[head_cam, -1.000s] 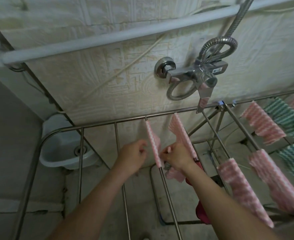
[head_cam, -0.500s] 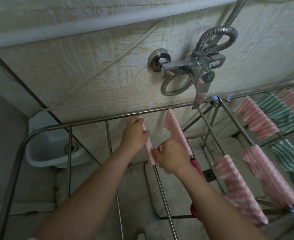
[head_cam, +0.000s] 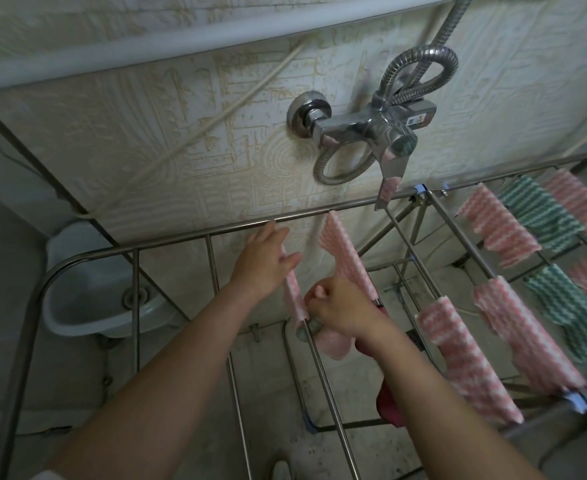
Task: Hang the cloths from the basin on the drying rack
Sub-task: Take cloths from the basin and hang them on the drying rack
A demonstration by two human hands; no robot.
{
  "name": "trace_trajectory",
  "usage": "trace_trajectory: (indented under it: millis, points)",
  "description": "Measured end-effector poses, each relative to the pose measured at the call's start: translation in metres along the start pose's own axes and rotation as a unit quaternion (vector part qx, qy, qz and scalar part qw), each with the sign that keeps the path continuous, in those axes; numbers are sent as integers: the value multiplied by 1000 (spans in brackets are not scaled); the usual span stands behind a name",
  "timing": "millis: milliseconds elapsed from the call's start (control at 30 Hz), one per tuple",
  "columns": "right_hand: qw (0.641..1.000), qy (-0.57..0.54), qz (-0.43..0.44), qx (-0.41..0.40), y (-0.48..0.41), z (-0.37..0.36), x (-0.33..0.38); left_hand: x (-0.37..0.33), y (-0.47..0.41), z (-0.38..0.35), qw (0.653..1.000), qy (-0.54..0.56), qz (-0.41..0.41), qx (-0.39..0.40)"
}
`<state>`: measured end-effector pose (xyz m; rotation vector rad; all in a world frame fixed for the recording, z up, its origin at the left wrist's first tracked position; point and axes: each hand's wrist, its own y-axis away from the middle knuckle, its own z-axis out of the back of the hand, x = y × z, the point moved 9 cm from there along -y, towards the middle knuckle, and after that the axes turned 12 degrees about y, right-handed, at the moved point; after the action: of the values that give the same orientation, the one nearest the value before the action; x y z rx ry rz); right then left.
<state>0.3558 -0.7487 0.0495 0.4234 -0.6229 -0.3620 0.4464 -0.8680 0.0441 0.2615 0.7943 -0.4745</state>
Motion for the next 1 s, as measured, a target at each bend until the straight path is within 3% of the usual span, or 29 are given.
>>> trace_trajectory:
  millis: [100,167,300,433,600,800,900,1000]
  points:
    - [977,-210,-2,39,21,23,-10,-19,28,13,957,282,31,-59]
    - [938,-341,-1,54,33,34,-17,-39,54,5,920,389,50,-5]
    - [867,-486,58,95,59,46,-22,-85,106,-23,903,411,19,122]
    - [822,-549,101,114,80,49,-22,-97,125,-29,891,442,13,97]
    - [810,-566,125,89,113,48,-29,-122,156,-22,899,436,-22,29]
    - [907,-385,147,-84,154,74,-45,-145,185,-6,925,373,-34,-64]
    - [900,-381,158,-142,169,88,-44,-157,191,0,943,318,-62,-76]
    - [891,-385,166,-174,183,100,-45,-165,201,4,938,336,-59,-66]
